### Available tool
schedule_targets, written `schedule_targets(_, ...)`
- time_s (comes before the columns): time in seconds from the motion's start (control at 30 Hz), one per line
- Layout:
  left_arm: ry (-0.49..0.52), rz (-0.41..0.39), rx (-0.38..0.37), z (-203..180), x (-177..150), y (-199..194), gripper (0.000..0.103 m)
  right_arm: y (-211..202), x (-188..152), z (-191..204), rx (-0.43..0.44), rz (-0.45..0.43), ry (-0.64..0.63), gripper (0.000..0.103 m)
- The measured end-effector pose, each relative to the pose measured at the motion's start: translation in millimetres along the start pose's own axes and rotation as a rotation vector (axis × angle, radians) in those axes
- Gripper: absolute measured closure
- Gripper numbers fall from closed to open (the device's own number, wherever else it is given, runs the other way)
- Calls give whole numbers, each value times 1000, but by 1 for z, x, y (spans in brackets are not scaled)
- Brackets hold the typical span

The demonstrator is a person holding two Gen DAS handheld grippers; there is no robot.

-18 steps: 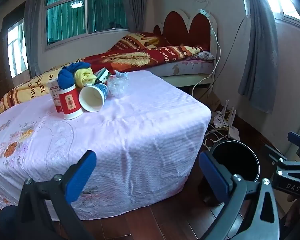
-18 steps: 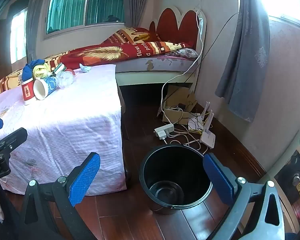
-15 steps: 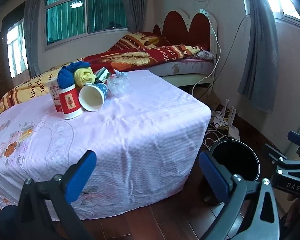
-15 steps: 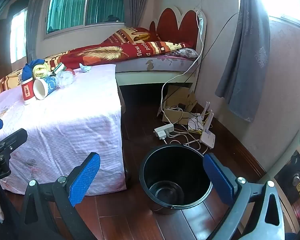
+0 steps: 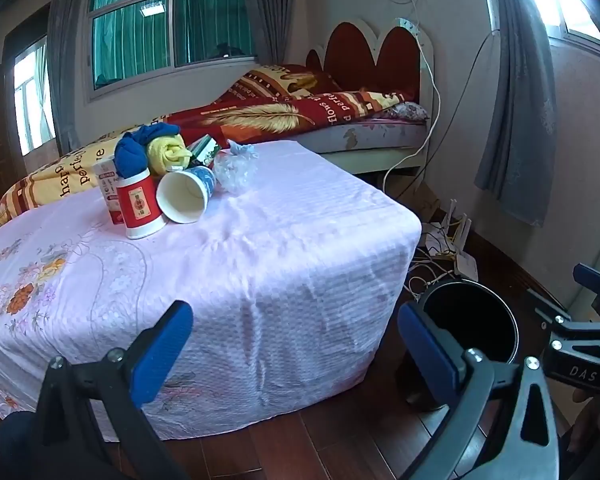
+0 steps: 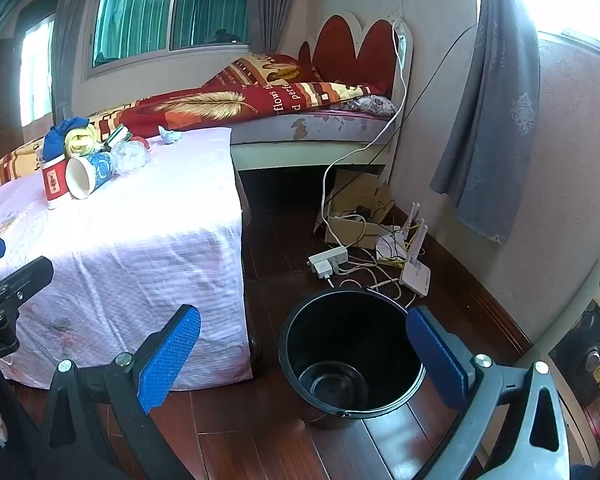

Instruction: Collect trash

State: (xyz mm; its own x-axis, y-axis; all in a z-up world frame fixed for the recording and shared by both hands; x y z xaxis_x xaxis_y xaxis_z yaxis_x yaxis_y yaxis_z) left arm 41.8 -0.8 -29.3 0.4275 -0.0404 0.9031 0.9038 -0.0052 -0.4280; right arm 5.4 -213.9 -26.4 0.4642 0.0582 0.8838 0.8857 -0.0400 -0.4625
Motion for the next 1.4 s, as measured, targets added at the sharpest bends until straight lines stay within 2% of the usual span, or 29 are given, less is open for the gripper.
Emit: schedule_targets(1.4,0,-1,0,2,0,2,0,3,1,-1,-1,-2,8,0)
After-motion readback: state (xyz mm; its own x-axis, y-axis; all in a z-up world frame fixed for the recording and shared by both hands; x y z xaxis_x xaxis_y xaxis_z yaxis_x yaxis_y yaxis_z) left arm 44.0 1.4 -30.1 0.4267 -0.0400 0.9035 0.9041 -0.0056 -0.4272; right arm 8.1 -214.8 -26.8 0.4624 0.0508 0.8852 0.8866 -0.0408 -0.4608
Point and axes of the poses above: each gripper's, at about its wrist camera, not at the fingertips, and y roughly the way its jaws point, z to its left, x to its top, the point moved 5 cm from there along y, roughly the way its jaws point, and after that the axes turned 7 degrees about -z, right-handed, at the moved point
